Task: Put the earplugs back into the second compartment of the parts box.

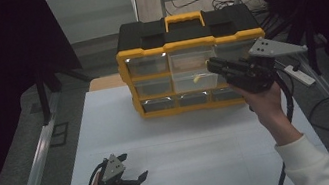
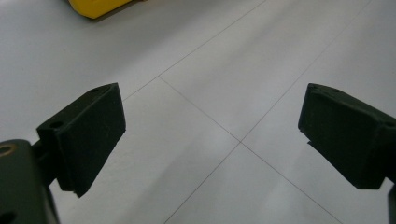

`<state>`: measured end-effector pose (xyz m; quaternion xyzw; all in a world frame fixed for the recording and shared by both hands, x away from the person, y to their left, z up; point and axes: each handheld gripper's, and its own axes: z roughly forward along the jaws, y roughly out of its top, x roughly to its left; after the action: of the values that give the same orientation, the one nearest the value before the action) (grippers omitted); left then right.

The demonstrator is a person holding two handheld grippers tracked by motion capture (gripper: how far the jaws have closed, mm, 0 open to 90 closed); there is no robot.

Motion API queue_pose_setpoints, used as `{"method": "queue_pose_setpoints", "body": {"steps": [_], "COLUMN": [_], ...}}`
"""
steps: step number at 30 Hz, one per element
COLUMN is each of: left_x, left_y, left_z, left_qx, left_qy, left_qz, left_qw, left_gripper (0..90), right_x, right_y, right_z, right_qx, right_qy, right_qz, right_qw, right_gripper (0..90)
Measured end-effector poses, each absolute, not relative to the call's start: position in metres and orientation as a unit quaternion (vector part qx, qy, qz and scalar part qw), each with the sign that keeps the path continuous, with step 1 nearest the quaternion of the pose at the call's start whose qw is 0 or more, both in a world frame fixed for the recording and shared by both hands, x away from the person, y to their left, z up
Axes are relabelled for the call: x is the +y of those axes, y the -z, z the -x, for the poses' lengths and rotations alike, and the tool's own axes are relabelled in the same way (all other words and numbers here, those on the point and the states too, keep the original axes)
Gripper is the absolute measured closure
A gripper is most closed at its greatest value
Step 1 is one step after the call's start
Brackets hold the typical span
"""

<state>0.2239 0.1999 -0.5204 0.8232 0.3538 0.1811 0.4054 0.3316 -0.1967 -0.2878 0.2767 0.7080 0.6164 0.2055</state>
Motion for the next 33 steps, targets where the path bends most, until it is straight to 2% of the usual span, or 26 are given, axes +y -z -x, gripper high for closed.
{"method": "queue_pose_setpoints", "body": {"steps": [12, 23, 24, 26, 30, 33], "left_x": [0.2, 0.2, 0.2, 0.2, 0.2, 0.2], "left_y": [0.521, 0.521, 0.521, 0.521, 0.521, 0.521], "left_z": [-0.224, -0.224, -0.224, -0.224, -0.225, -0.225], "left_qx": [0.354, 0.353, 0.353, 0.353, 0.354, 0.354], "left_qy": [-0.18, -0.18, -0.18, -0.18, -0.18, -0.181], "left_qz": [-0.823, -0.824, -0.824, -0.823, -0.823, -0.824], "left_qw": [0.407, 0.406, 0.405, 0.406, 0.406, 0.404], "left_gripper": [7.6, 7.6, 7.6, 7.6, 7.6, 7.6], "right_x": [-0.183, -0.176, -0.175, -0.173, -0.174, -0.177], "right_y": [0.279, 0.282, 0.283, 0.283, 0.282, 0.283], "right_z": [-0.37, -0.38, -0.38, -0.378, -0.37, -0.362], "right_qx": [0.724, 0.736, 0.738, 0.74, 0.733, 0.732], "right_qy": [-0.576, -0.553, -0.554, -0.552, -0.562, -0.567], "right_qz": [-0.308, -0.313, -0.307, -0.299, -0.29, -0.283], "right_qw": [0.223, 0.233, 0.234, 0.241, 0.25, 0.251], "right_gripper": [79.8, 77.0, 61.6, 47.9, 36.8, 32.0]}}
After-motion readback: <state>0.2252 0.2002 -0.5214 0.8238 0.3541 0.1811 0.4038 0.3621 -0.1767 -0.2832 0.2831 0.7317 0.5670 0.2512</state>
